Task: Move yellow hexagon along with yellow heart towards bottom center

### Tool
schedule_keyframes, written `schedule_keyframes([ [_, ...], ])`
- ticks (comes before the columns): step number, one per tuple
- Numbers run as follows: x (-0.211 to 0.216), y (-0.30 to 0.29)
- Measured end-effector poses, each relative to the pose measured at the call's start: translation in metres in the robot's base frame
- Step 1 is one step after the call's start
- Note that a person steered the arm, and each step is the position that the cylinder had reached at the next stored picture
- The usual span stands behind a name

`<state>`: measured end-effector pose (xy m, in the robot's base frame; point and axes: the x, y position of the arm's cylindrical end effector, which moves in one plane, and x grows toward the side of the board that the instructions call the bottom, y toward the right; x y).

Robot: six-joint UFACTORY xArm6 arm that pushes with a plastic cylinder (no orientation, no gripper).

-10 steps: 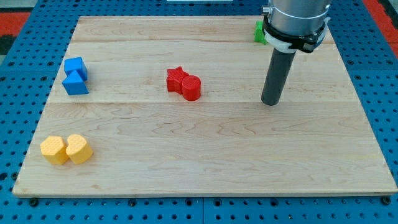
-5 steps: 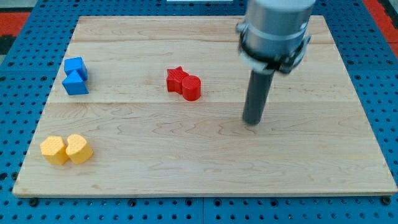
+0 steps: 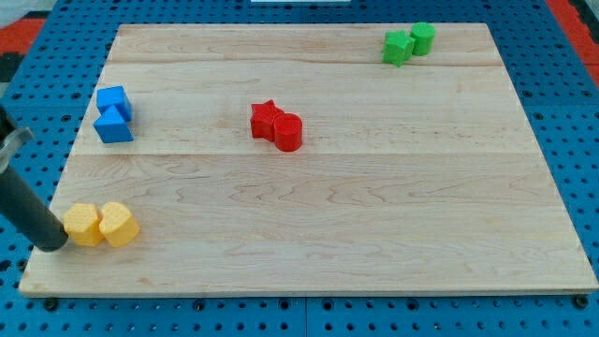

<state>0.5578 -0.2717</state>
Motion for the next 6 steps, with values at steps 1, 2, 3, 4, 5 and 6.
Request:
schedule_keyframes([
  [1,-0.015,0.003],
  [2,-0.013,0.059],
  [3,-0.013,0.122],
  [4,-0.011,0.179],
  [5,-0.013,0.206],
  [6,-0.032,0.187],
])
